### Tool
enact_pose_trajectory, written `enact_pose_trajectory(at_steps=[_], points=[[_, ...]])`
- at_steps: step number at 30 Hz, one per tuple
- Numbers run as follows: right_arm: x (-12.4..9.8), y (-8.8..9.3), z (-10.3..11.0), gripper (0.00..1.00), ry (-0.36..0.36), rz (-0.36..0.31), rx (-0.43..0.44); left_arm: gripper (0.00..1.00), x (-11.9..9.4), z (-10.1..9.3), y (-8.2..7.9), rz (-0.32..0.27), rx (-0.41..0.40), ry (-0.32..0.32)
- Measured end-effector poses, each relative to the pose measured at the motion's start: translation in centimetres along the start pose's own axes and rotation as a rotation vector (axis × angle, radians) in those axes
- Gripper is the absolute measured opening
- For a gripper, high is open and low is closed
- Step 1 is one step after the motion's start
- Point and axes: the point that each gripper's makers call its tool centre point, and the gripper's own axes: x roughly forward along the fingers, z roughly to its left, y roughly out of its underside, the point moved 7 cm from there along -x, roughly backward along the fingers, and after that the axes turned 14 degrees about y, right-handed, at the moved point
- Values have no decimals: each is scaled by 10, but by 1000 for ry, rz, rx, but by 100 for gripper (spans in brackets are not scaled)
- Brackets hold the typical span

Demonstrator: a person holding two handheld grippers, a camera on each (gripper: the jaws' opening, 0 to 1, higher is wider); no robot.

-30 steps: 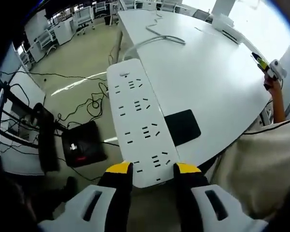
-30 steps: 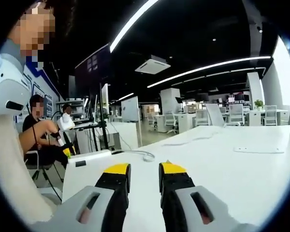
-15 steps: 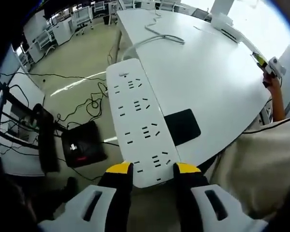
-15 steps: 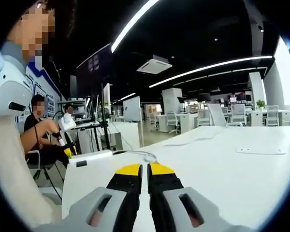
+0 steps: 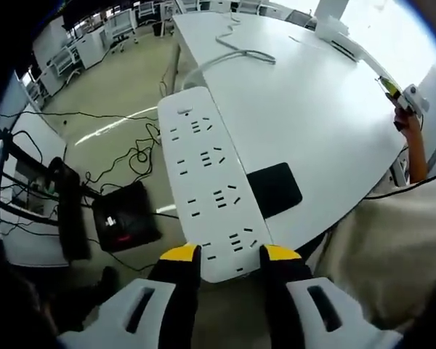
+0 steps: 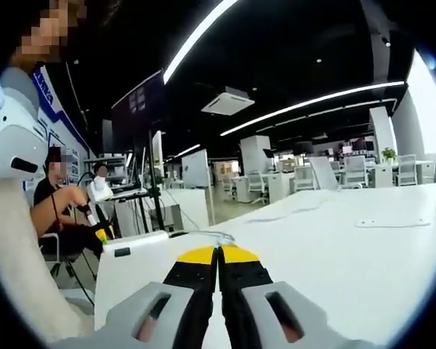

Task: Pick up the power strip scattered on the table, fix it on the side mounting bracket of the table, and press the switch

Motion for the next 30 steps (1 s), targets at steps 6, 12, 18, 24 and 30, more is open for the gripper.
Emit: enact_pose_trajectory(at_steps=[6, 12, 18, 24, 30], points=[[2, -8, 2, 0, -22, 6, 51, 37, 0, 0, 1, -14, -5, -1], [4, -19, 3, 0, -41, 23, 112, 36, -1, 1, 2, -33, -1, 3], [11, -24, 10, 0, -51, 45, 91, 36, -1, 1, 3, -40, 12, 9], [20, -28, 20, 0, -69, 54, 94, 36, -1, 2, 1, -18, 20, 10], [29, -35, 27, 0, -84, 56, 94, 36, -1, 2, 0, -7, 18, 7]])
